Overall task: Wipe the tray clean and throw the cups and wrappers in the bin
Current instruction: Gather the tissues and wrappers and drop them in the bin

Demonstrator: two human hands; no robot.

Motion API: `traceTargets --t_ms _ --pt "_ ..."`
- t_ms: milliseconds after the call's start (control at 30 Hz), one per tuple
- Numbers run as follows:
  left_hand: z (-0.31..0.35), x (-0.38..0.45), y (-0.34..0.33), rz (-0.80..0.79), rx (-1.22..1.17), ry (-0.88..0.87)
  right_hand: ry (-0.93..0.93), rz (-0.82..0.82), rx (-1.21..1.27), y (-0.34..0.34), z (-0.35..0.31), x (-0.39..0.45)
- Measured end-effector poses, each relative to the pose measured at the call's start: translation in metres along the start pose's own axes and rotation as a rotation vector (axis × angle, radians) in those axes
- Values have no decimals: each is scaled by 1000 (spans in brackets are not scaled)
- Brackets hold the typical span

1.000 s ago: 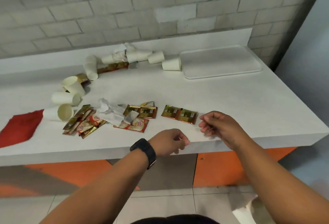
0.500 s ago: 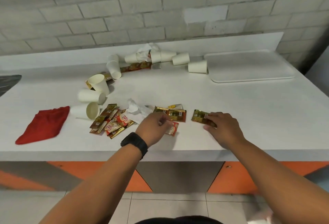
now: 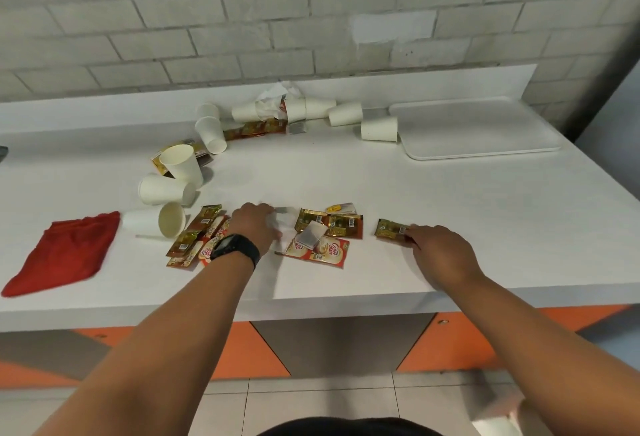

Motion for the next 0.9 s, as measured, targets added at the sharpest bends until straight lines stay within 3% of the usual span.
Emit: traceTargets --t_ms 200,300,367,467,533,700,900 --pt "-9 8 14 110 -211 19 -38 45 53 0 3 1" --pt "2 -3 26 139 -617 54 -52 68 46 0 2 0" --pt "18 -11 25 85 -744 45 -62 75 39 -1 1 0" --pt "48 -16 0 -141 -441 -90 -69 85 57 0 1 -1" --pt "56 -18 -17 -207 -224 -125 -81 94 116 2 1 -2" --pt "66 -16 -25 -31 140 -157 -139 89 257 7 3 -8" --pt "70 -11 -27 -46 110 -80 -191 85 323 9 11 -24"
Point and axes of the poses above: each hand's wrist, its own x-axis towards the middle knuckle, its own y-axis out of the back of the hand, z = x × y, the point moved 5 cm from there along x, towards the middle knuckle, and after that the axes turned 10 degrees about y, right-handed, at the moved point
